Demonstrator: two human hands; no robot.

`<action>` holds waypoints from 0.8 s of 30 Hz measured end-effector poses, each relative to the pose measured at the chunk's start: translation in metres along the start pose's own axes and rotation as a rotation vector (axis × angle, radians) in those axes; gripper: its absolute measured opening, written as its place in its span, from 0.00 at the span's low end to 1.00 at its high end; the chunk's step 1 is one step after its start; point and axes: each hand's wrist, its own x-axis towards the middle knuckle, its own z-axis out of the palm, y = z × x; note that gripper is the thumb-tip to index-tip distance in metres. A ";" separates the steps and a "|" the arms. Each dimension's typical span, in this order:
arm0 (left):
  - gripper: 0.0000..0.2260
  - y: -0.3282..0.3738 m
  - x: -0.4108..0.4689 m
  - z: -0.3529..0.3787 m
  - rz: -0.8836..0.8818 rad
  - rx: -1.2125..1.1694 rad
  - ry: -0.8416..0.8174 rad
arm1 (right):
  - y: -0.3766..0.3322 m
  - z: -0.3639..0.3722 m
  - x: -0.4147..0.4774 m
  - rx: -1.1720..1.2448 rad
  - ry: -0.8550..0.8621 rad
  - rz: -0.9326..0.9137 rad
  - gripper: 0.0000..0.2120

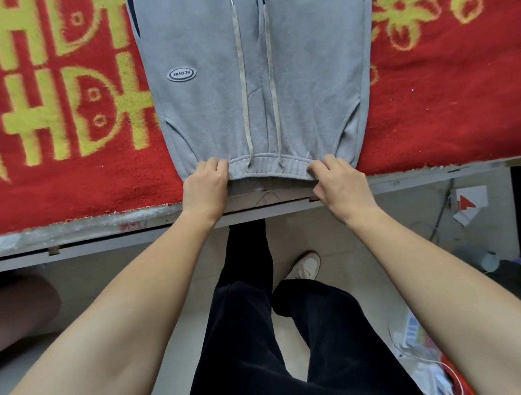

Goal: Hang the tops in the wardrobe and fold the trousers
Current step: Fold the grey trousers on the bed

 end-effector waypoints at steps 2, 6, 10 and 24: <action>0.12 -0.004 -0.005 -0.006 0.005 -0.026 0.031 | 0.003 -0.002 -0.009 0.057 0.112 -0.048 0.11; 0.09 -0.007 -0.019 -0.003 0.077 -0.026 -0.076 | 0.006 0.009 -0.016 0.026 0.041 -0.086 0.11; 0.06 -0.002 -0.007 0.009 -0.028 -0.058 -0.384 | 0.010 0.017 -0.004 0.063 -0.168 -0.062 0.12; 0.07 0.149 0.092 -0.013 0.001 -0.774 -0.184 | 0.111 -0.051 0.124 0.858 0.305 0.809 0.16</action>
